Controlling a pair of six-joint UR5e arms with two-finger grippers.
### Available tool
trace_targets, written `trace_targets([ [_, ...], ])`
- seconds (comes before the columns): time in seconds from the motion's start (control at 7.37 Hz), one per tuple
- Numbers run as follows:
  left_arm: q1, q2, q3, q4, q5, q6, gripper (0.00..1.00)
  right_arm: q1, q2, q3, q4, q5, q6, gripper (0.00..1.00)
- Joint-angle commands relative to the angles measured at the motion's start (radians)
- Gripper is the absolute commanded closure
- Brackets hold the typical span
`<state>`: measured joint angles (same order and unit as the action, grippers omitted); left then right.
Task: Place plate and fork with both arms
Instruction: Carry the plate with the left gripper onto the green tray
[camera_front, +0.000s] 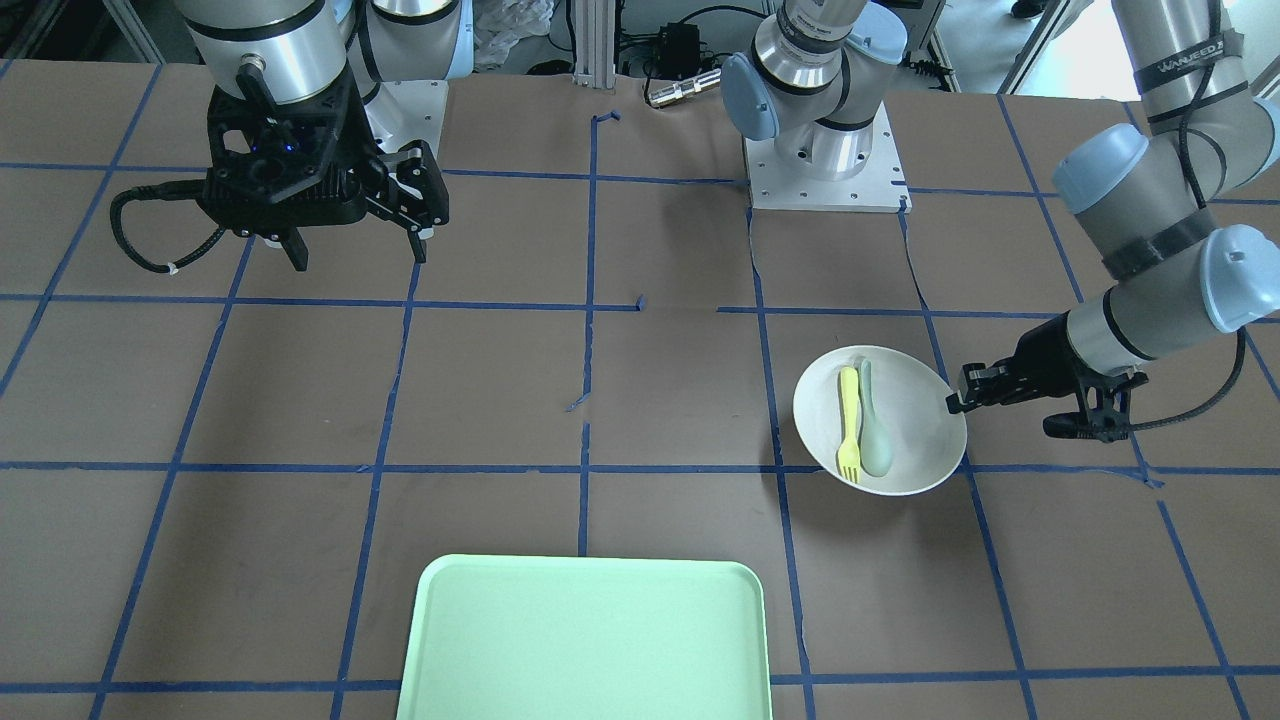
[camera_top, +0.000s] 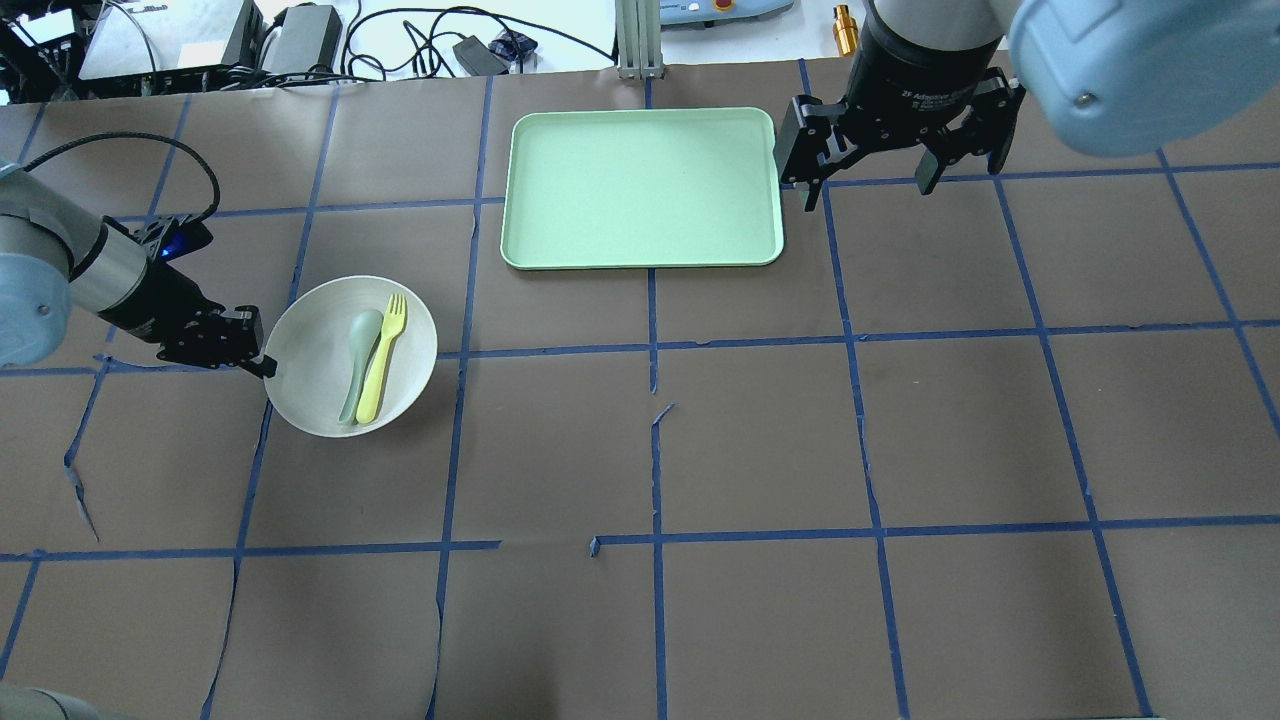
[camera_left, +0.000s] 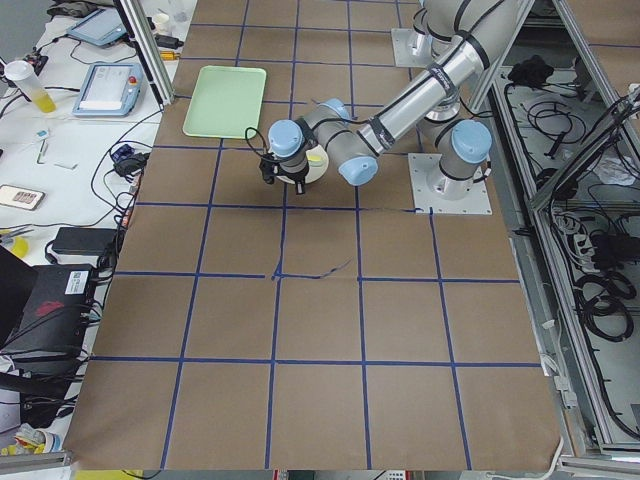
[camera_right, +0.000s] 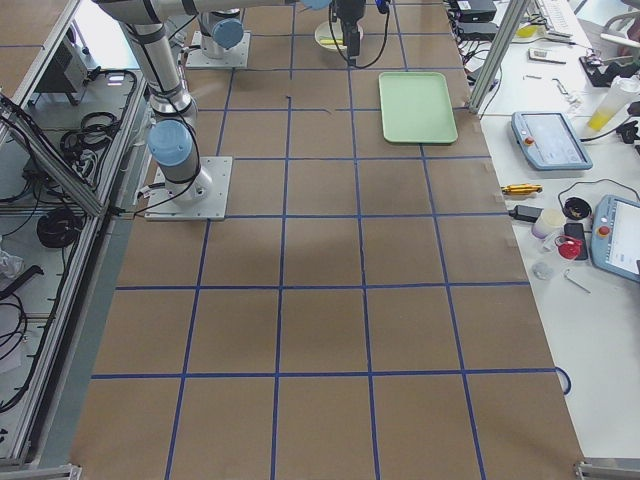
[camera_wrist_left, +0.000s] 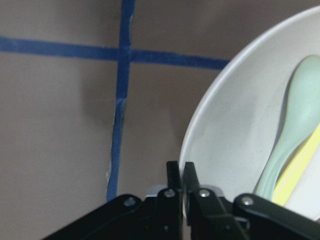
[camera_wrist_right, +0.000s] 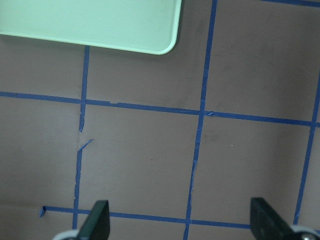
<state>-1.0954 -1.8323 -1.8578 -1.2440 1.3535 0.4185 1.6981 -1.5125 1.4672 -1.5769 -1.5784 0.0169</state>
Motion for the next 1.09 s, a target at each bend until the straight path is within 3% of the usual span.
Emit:
trace_targets([
  [0.0, -0.130, -0.085, 0.151, -0.028, -0.046, -0.084, 1.00, 0.000, 0.000, 0.001, 0.000, 0.000, 0.000, 0.00],
  [0.95, -0.447, -0.480, 0.723, -0.045, -0.129, -0.476, 1.00, 0.000, 0.000, 0.002, -0.002, 0.000, 0.002, 0.00],
])
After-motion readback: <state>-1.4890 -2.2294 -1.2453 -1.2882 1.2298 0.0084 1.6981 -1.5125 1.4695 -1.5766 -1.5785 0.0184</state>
